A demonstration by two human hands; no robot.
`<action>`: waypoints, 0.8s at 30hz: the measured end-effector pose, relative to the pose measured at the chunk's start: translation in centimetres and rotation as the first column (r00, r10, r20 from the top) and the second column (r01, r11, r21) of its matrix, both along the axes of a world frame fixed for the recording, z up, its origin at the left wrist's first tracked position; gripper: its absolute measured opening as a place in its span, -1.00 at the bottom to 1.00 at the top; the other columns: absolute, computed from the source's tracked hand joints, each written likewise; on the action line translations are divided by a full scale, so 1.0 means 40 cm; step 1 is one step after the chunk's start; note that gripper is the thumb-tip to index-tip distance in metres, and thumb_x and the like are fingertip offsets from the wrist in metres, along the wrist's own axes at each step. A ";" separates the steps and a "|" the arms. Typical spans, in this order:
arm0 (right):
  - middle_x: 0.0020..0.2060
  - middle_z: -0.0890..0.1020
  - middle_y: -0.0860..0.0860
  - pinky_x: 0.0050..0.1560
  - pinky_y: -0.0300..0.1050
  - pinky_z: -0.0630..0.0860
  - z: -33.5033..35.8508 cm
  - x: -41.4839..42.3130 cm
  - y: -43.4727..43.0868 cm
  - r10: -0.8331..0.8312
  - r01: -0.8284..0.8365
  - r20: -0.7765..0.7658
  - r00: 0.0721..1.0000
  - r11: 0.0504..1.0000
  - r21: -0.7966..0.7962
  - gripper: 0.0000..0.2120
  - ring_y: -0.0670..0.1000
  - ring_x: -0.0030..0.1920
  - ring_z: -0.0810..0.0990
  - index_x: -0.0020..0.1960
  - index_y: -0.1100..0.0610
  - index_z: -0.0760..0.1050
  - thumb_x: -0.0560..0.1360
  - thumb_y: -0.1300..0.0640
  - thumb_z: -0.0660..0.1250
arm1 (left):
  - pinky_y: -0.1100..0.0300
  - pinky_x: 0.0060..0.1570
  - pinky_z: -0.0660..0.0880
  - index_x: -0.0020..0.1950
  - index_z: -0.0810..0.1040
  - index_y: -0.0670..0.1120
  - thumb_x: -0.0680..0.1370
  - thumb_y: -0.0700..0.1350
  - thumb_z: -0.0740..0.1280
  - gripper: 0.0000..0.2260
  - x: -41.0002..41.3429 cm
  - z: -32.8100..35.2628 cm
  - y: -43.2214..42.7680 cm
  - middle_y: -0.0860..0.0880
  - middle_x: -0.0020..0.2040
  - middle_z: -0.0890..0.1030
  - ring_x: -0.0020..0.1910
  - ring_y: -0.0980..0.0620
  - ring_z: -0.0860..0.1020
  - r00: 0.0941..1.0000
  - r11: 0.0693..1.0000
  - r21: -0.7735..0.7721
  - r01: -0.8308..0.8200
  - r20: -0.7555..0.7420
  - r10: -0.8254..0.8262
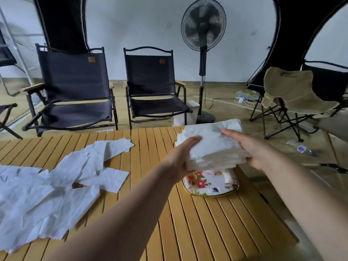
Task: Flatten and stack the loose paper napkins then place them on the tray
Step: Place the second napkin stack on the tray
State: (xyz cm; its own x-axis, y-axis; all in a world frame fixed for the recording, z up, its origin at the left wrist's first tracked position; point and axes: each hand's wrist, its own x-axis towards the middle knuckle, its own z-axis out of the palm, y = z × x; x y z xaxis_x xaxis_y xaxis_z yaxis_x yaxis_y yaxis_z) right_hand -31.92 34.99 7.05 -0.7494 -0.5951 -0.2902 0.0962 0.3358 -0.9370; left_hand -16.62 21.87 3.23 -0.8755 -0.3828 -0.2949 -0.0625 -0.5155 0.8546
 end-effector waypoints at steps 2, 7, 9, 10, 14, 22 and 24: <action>-0.08 0.76 0.09 0.03 -0.02 0.57 -0.032 -0.049 0.000 -0.032 0.032 0.006 0.999 0.999 0.023 -0.39 0.13 -0.05 0.72 0.04 0.05 0.69 0.12 -0.28 0.59 | -0.18 0.27 0.50 0.23 0.53 -0.13 0.55 0.04 0.40 -0.65 -0.057 -0.035 0.001 -0.19 0.08 0.64 0.10 -0.21 0.60 1.000 0.998 0.065 0.002 0.026 -0.004; -0.08 0.61 -0.01 -0.14 -0.07 0.50 -0.211 -0.092 -0.008 -0.091 0.083 0.033 0.995 0.978 0.193 -0.32 0.06 -0.07 0.60 0.26 0.12 0.54 0.31 -0.27 0.55 | -0.25 0.18 0.54 0.36 0.45 -0.16 0.49 -0.01 0.48 -0.50 -0.119 -0.159 -0.035 -0.21 0.23 0.58 0.17 -0.26 0.59 0.962 0.996 0.087 -0.007 0.272 -0.017; -0.05 0.53 -0.02 -0.15 -0.07 0.45 -0.263 -0.103 -0.019 -0.111 0.113 -0.022 0.994 0.969 0.220 -0.17 0.06 0.00 0.53 0.40 0.17 0.39 0.34 -0.29 0.53 | -0.20 0.11 0.59 0.31 0.48 -0.20 0.49 0.00 0.50 -0.51 -0.134 -0.184 -0.051 -0.22 0.20 0.62 0.14 -0.23 0.63 0.935 1.000 -0.019 -0.005 0.354 0.011; -0.04 0.51 -0.01 -0.21 -0.10 0.42 -0.277 -0.111 -0.025 -0.115 0.125 -0.061 0.992 0.969 0.214 -0.15 0.06 0.00 0.52 0.44 0.20 0.35 0.37 -0.28 0.52 | -0.13 0.00 0.65 0.28 0.49 -0.21 0.49 0.04 0.50 -0.51 -0.143 -0.190 -0.058 -0.21 0.16 0.64 0.07 -0.20 0.66 0.914 0.995 -0.102 0.003 0.405 0.039; -0.06 0.59 0.02 -0.35 -0.18 0.40 -0.296 -0.130 -0.057 -0.067 0.160 -0.314 0.947 0.946 0.280 -0.32 -0.01 -0.15 0.57 0.30 0.21 0.47 0.41 -0.26 0.49 | 0.15 -0.35 0.57 0.21 0.50 -0.21 0.48 0.27 0.40 -0.42 -0.180 -0.200 -0.085 -0.12 0.01 0.62 -0.18 -0.07 0.62 0.761 0.853 -0.497 0.157 0.611 0.216; 0.07 0.59 0.08 -0.13 0.00 0.65 -0.340 -0.137 -0.052 -0.027 0.197 -0.392 0.920 0.894 0.402 0.05 0.10 -0.02 0.62 0.35 0.13 0.44 0.14 -0.62 0.27 | 0.03 0.05 0.54 0.60 0.10 -0.01 0.53 0.35 0.25 -0.23 -0.192 -0.240 -0.061 -0.15 0.42 0.25 0.23 -0.19 0.44 0.741 0.699 -0.699 0.151 0.548 0.388; 0.16 0.56 0.08 -0.03 0.06 0.63 -0.324 -0.124 -0.039 -0.049 0.206 -0.388 0.921 0.904 0.375 0.02 0.12 0.08 0.60 0.42 0.11 0.36 0.23 -0.58 0.31 | -0.03 0.15 0.53 0.61 0.08 0.02 0.56 0.32 0.22 -0.27 -0.173 -0.235 -0.059 -0.13 0.44 0.24 0.27 -0.20 0.42 0.764 0.706 -0.695 0.133 0.526 0.373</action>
State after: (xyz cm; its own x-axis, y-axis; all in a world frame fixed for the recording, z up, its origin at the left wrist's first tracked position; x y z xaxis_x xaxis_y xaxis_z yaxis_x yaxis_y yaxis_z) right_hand -36.88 33.43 -5.90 -0.9086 -0.3783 -0.1769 -0.1536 0.6967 -0.7008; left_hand -23.52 19.51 -6.17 -0.5342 -0.7746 -0.3385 -0.6557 0.1269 0.7443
